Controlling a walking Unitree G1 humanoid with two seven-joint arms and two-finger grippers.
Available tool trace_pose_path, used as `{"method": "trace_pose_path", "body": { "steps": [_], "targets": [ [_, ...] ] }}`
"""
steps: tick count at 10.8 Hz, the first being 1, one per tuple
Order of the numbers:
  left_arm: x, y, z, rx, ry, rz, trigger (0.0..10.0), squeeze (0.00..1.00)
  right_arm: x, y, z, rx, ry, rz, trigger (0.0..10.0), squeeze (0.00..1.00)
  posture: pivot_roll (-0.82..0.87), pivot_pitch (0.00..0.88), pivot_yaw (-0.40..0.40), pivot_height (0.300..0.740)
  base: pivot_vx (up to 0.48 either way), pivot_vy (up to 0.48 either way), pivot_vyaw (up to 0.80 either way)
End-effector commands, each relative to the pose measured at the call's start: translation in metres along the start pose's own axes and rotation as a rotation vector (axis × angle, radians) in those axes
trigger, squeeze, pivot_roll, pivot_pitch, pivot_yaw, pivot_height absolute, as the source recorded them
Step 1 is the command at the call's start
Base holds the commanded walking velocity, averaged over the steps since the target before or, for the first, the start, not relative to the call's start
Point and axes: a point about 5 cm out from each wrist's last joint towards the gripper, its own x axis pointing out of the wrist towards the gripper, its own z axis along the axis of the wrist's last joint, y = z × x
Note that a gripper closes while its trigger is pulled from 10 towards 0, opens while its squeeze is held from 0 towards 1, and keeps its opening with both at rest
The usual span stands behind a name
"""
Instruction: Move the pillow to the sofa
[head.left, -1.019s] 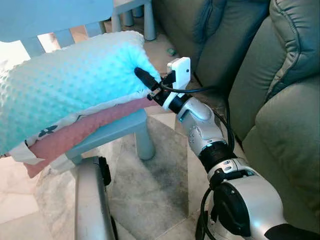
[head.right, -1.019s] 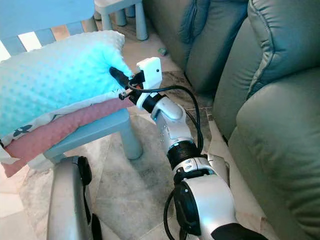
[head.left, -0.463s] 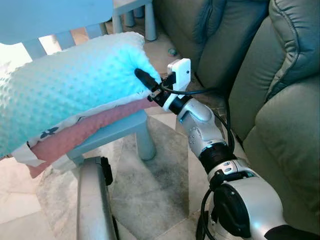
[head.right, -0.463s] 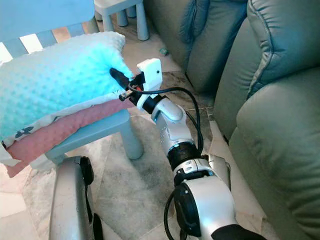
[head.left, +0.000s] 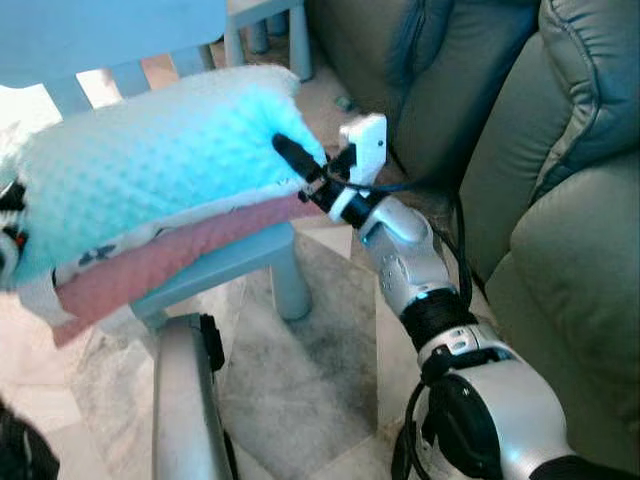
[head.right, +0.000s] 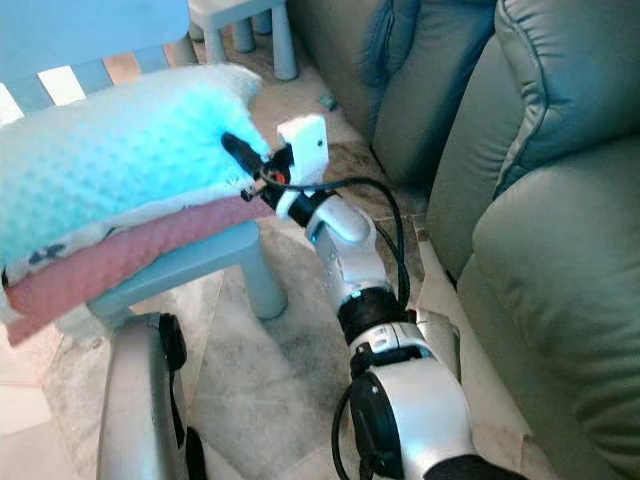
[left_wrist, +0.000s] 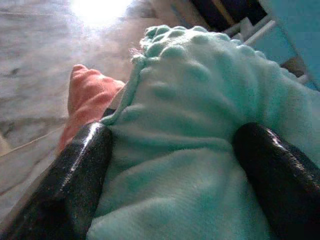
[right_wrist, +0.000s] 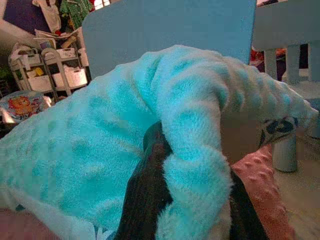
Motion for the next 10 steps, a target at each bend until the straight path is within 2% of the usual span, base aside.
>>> {"method": "trace_pose_path", "body": {
  "steps": [1,2,3,6,10],
  "targets": [
    [0.004,0.005,-0.006,0.034,0.024,0.01,10.0,0.0,0.003,0.002,0.006,-0.019,-0.017,0.012,0.0,0.0,-0.1,0.167,0.029,0.347,0.0,0.0,0.0],
    [0.006,0.006,-0.013,0.045,0.032,0.006,10.0,0.0,0.002,0.001,0.007,-0.021,-0.016,0.01,0.0,0.0,-0.11,0.167,0.03,0.347,0.0,0.0,0.0],
    [0.007,0.011,-0.022,-0.002,0.04,0.003,0.0,0.0,0.002,0.0,0.008,-0.024,-0.016,0.008,0.0,0.0,-0.11,0.167,0.03,0.347,0.0,0.0,0.0],
    [-0.001,0.033,-0.022,-0.03,-0.01,0.044,0.0,0.0,0.001,0.001,0.006,-0.02,-0.005,0.007,0.0,0.0,-0.11,0.164,0.023,0.347,0.0,0.0,0.0],
    [-0.004,0.04,-0.017,-0.042,-0.077,0.043,0.0,0.0,0.001,0.005,0.002,-0.01,0.003,0.011,0.0,0.0,-0.11,0.16,0.025,0.347,0.0,0.0,0.0]
  ]
}}
